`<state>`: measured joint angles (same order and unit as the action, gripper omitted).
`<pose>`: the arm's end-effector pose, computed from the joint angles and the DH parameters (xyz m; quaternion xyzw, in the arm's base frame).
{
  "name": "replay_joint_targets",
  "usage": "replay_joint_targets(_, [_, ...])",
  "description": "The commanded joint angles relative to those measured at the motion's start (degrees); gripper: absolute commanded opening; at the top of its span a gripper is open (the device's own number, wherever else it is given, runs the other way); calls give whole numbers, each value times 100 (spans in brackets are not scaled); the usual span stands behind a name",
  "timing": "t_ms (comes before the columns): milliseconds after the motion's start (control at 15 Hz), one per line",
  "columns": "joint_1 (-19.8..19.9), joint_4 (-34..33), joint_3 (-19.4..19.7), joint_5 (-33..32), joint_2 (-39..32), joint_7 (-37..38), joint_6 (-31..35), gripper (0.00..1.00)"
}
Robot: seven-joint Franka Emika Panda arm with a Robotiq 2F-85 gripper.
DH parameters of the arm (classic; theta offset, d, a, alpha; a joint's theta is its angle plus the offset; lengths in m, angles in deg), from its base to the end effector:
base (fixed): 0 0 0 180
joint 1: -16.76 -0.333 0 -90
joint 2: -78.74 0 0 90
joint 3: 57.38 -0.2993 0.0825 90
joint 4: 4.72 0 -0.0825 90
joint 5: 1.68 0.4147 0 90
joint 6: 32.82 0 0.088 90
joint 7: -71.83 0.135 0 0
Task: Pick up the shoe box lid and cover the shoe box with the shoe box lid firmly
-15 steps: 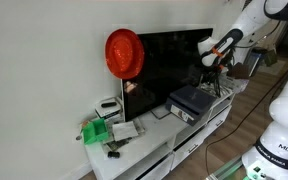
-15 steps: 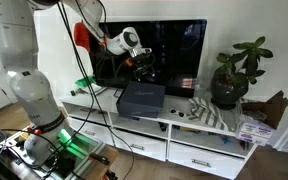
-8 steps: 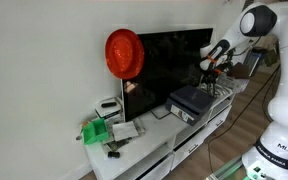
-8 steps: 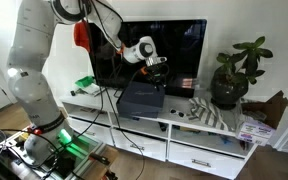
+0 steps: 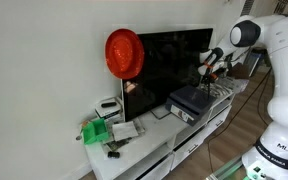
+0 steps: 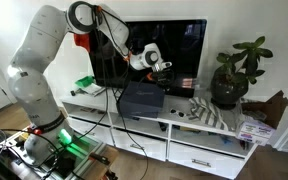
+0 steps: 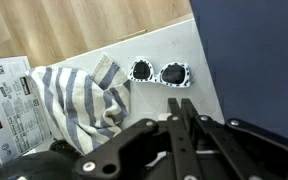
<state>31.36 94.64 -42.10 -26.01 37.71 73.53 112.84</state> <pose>0.6029 -0.3392 0.1272 0.9742 -0.0659 -0.0072 0.2159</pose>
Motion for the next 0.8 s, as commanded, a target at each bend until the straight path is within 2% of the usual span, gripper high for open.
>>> replay_joint_targets(0, [-134, -94, 159, 67, -124, -64, 75, 3])
replay_joint_targets(67, [-30, -147, 35, 165, -178, -249, 130, 1])
replay_joint_targets(400, [87, -400, -78, 422, -549, -377, 495, 0])
replay_joint_targets(733, [427, -608, -523, 980, -800, -1027, 584, 0])
